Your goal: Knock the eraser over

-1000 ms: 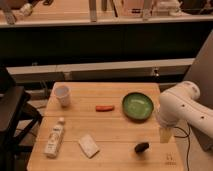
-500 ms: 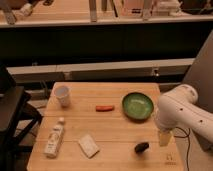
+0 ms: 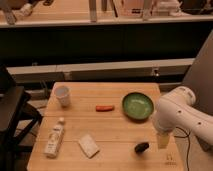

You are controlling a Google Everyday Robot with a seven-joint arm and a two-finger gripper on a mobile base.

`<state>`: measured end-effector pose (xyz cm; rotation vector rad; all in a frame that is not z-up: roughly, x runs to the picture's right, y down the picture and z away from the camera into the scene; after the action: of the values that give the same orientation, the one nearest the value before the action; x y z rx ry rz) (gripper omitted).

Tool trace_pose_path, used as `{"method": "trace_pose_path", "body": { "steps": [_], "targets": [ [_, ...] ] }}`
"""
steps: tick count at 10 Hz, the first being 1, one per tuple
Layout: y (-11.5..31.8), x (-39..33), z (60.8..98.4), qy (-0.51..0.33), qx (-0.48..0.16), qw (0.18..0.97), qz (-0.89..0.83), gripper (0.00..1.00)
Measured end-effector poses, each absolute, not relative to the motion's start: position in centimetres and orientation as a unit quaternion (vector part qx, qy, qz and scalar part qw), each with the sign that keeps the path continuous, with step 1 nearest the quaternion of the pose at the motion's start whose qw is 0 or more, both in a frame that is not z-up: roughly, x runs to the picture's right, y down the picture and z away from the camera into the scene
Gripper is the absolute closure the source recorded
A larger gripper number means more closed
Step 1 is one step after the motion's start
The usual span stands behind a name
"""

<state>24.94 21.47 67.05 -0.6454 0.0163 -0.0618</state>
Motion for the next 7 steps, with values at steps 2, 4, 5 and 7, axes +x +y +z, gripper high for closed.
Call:
{"method": "trace_pose_path", "body": {
  "steps": [2, 4, 5, 7],
  "targets": [
    [21.8, 24.8, 67.0, 0.006, -0.318, 0.947, -0.034, 0.2],
    [22.1, 24.6, 67.0, 0.003, -0.32, 0.947, -0.038, 0.33],
    [22.3, 24.5, 67.1, 0.002, -0.321, 0.946, -0.04, 0.42],
    [22.7, 24.2, 67.0, -0.001, -0.323, 0.945, -0.045, 0.63]
  ]
}}
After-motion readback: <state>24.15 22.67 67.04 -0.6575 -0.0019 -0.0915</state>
